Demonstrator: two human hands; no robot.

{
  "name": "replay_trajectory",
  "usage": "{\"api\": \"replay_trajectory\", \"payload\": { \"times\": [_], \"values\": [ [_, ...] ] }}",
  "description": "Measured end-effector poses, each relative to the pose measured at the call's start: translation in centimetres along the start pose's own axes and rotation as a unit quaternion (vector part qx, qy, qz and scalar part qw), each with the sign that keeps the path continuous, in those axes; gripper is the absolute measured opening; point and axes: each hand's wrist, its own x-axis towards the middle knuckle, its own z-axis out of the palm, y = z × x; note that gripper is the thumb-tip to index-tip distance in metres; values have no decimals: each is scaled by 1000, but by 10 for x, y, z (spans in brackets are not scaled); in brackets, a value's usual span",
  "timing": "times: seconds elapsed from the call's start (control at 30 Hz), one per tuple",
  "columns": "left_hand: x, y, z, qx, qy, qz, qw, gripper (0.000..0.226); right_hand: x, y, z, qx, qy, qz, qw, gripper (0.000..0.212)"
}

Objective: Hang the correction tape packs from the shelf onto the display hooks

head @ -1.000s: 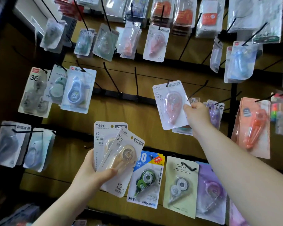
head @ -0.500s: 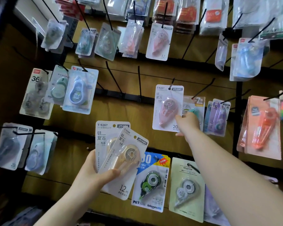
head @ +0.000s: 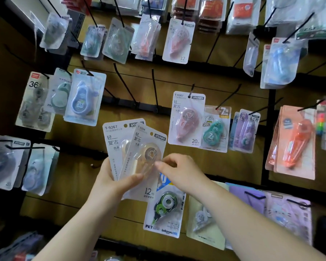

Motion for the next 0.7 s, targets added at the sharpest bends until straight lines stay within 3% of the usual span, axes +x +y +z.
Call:
{"api": "replay_trajectory", "payload": {
  "times": [0.03,0.1,0.37,0.53,0.7],
  "values": [
    [0,0,2,0,-3,4,1000,82,-2,0,-1,66,-13,15,998,10],
    [0,2,4,-4,-7,10,1000,82,-3,5,-5,144,-21,32,989,19],
    [-3,5,19,35,-30,7,999,49,-2,7,-21,275,-8,53,960,26],
    [-2,4,16,52,4,3,999,33,7,13,-36,238,93,71,964,22],
    [2,0,11,96,25,7,995,33,13,17,-65,156,236,51,958,8]
  ]
}}
